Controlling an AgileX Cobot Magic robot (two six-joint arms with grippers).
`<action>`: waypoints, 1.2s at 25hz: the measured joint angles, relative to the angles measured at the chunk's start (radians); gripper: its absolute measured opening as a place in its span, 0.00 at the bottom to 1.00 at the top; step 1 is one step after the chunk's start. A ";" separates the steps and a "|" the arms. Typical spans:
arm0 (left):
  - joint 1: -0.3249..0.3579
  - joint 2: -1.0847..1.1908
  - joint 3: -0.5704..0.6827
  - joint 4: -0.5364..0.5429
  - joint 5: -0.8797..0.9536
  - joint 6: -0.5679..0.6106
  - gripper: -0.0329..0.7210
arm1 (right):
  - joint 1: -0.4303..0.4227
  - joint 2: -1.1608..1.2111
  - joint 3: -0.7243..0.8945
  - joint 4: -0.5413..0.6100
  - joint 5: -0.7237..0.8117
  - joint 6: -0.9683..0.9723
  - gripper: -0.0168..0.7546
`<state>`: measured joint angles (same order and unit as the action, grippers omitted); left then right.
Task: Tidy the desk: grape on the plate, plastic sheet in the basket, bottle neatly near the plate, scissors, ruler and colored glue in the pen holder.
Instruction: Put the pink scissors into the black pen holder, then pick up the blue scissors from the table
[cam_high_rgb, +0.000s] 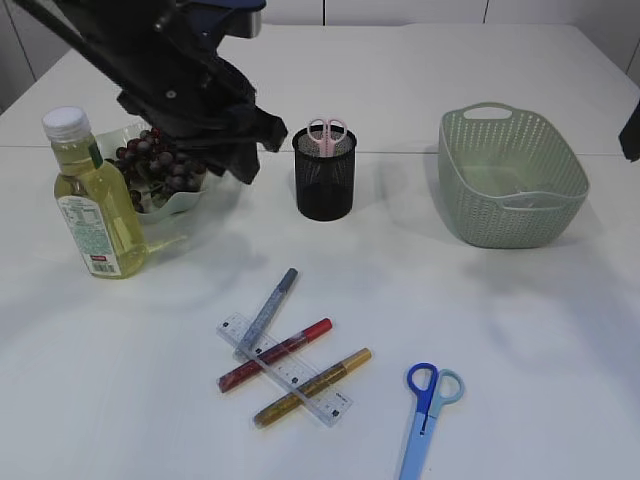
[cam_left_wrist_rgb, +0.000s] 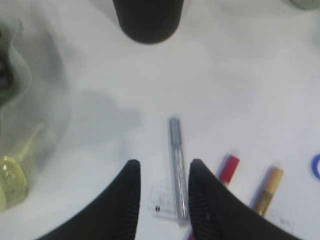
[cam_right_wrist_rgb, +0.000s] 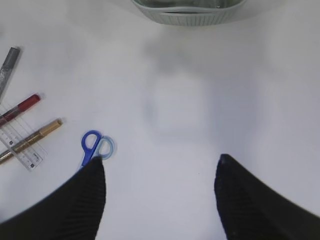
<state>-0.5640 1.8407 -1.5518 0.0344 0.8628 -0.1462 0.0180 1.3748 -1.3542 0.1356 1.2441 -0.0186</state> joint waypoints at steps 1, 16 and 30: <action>-0.002 -0.014 0.000 -0.003 0.054 0.000 0.37 | 0.000 0.000 0.000 0.000 0.000 0.002 0.71; -0.002 -0.095 0.000 -0.126 0.361 0.029 0.36 | 0.000 0.000 0.000 0.002 0.000 0.078 0.71; -0.002 -0.366 0.310 -0.131 0.361 0.041 0.37 | 0.019 -0.190 0.296 0.020 0.000 0.204 0.71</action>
<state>-0.5663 1.4742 -1.2415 -0.0962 1.2237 -0.1049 0.0374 1.1845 -1.0580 0.1554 1.2441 0.1857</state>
